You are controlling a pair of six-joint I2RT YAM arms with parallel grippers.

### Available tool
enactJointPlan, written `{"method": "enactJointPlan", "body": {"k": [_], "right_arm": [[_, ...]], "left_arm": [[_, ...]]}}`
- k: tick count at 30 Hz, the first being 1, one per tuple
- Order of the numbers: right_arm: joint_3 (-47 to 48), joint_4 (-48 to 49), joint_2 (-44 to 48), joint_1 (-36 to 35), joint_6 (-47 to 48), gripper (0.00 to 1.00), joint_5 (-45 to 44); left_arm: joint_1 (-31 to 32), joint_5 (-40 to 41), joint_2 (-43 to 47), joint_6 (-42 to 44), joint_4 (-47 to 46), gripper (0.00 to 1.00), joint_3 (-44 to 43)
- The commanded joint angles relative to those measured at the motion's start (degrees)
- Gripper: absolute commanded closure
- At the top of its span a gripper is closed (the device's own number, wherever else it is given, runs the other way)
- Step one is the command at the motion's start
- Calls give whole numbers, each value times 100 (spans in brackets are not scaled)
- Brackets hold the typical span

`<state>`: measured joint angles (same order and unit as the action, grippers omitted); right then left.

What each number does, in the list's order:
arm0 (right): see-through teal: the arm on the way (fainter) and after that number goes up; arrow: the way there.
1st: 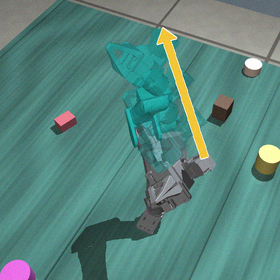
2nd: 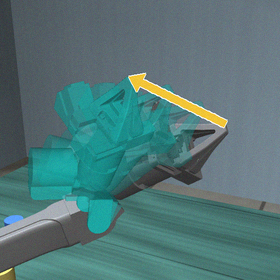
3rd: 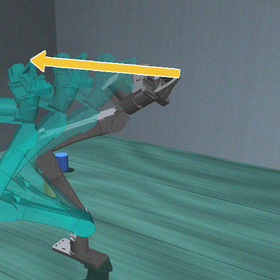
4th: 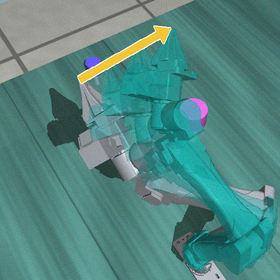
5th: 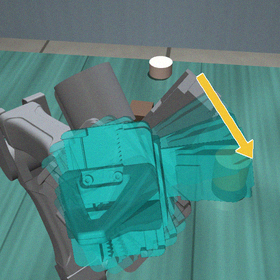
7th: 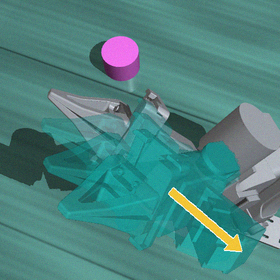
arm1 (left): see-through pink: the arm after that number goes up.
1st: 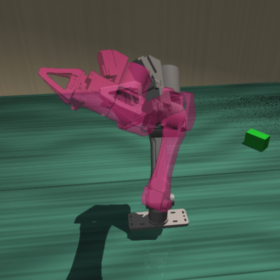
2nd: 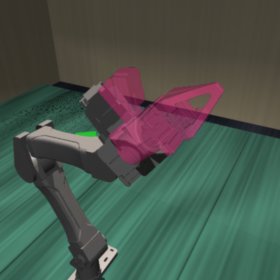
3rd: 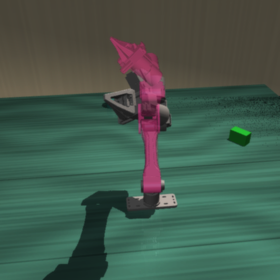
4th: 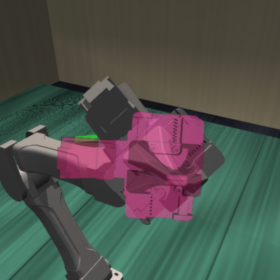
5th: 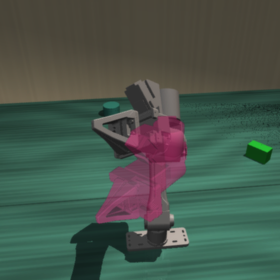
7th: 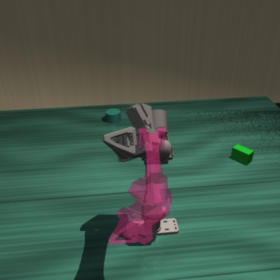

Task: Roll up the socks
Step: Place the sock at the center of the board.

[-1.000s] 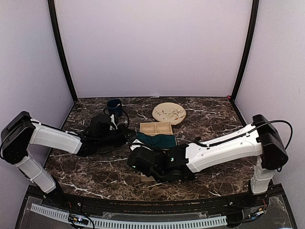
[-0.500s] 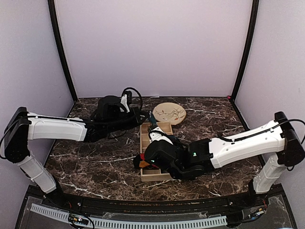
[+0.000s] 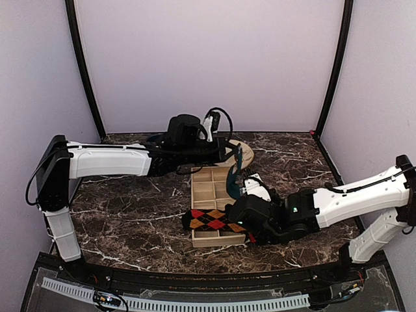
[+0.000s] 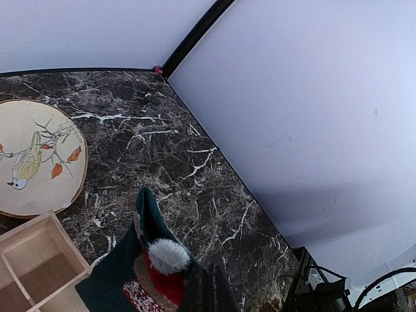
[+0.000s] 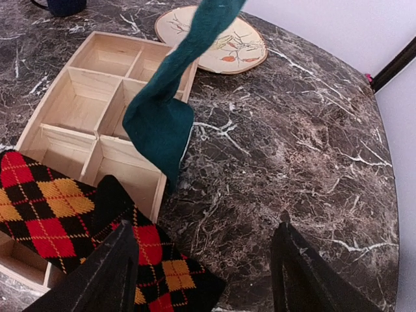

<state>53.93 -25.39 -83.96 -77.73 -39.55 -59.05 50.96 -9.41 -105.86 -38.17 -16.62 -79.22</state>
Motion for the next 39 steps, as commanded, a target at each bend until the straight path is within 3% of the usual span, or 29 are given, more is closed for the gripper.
{"method": "enactJointPlan", "body": {"k": [1, 15, 25, 28, 29, 35, 39], "right_arm": [[-399, 76, 258, -25, -591, 35, 358], [-1212, -284, 858, -94, -2303, 34, 580], [-1394, -532, 994, -164, -2816, 34, 525], [-1409, -539, 995, -164, -2851, 34, 535], [-1405, -538, 996, -163, -2856, 34, 535], [-1358, -425, 942, -166, -2744, 34, 524], [-1267, -264, 821, -164, -2507, 34, 529]], "left_arm": [[129, -549, -480, 262, 449, 100, -776], [336, -1537, -2313, 198, 811, 100, -3232], [344, -1564, -3613, -152, 778, 98, -4713], [336, -1537, -3810, -217, 727, 48, -4821], [329, -1542, -3844, -258, 717, 38, -4830], [314, -1442, -3489, -6, 1048, 22, -4630], [241, -875, -2473, 319, 1177, 22, -3549]]}}
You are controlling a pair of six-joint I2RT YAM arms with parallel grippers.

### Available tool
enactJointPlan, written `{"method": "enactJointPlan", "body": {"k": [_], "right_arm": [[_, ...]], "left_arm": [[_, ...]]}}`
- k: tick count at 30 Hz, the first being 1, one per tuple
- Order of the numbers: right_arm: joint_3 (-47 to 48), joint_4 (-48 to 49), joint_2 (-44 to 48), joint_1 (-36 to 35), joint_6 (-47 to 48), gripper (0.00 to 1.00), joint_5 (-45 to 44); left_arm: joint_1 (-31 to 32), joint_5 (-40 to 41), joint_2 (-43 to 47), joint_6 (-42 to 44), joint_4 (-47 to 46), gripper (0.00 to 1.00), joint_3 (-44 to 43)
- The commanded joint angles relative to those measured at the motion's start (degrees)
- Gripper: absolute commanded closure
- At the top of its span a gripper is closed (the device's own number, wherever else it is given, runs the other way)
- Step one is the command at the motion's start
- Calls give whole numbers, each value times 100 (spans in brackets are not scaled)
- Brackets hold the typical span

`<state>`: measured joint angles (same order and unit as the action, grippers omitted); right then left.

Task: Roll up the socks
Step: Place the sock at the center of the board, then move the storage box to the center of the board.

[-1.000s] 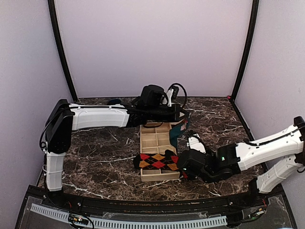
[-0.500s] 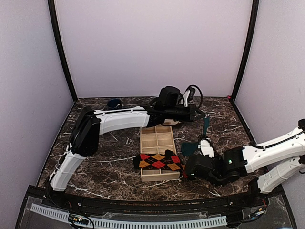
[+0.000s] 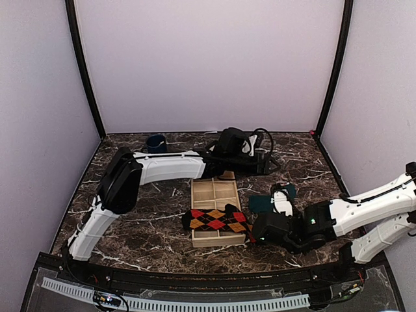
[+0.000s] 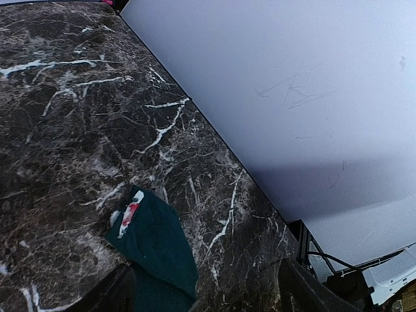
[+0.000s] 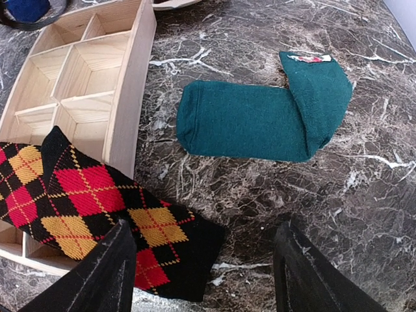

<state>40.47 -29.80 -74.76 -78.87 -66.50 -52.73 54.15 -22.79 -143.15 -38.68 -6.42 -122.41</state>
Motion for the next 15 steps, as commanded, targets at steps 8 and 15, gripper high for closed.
{"method": "enactJointPlan", "body": {"k": [8, 15], "right_arm": [[180, 517, -326, -50, 926, 27, 305], [219, 628, -671, -108, 1322, 18, 805]], "left_arm": [[-501, 1583, 3530, 293, -86, 22, 3730], [-636, 2303, 4809, 240, 556, 22, 5201]]}}
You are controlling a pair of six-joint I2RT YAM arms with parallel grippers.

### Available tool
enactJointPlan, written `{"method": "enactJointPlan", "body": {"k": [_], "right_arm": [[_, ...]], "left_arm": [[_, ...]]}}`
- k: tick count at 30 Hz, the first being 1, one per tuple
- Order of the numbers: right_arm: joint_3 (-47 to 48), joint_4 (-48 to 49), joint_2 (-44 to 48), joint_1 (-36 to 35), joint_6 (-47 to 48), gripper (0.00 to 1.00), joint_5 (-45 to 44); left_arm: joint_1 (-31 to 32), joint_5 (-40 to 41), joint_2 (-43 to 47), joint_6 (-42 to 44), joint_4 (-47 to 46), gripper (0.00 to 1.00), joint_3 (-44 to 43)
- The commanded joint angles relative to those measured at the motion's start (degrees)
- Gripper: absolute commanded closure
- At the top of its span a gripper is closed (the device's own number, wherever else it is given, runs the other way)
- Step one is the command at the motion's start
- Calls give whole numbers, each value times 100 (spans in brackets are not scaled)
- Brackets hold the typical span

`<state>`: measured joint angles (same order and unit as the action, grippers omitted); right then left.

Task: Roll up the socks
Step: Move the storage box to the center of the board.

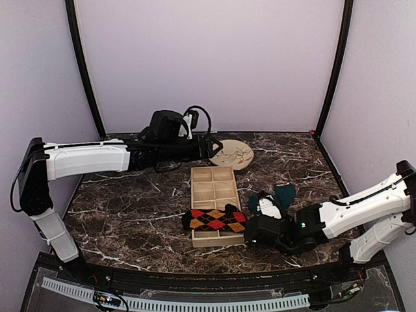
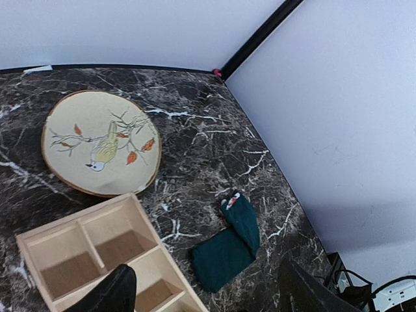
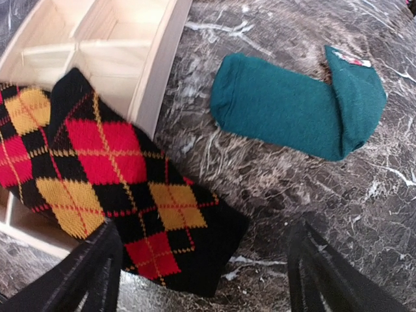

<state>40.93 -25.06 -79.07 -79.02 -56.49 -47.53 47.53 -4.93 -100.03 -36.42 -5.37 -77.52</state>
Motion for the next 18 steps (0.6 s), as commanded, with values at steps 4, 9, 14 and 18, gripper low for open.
{"method": "enactJointPlan", "body": {"k": [4, 9, 14, 18], "right_arm": [[344, 118, -622, -139, 478, 17, 344], [488, -75, -902, -178, 482, 16, 303], [473, -294, -927, -243, 277, 17, 283], [495, -457, -829, -396, 165, 17, 221]], "left_arm": [[-76, 599, 878, -202, 535, 19, 1283], [-203, 439, 1047, -390, 562, 20, 1750], [-274, 307, 942, -431, 646, 24, 1810], [-320, 167, 827, -459, 572, 24, 1865]]}}
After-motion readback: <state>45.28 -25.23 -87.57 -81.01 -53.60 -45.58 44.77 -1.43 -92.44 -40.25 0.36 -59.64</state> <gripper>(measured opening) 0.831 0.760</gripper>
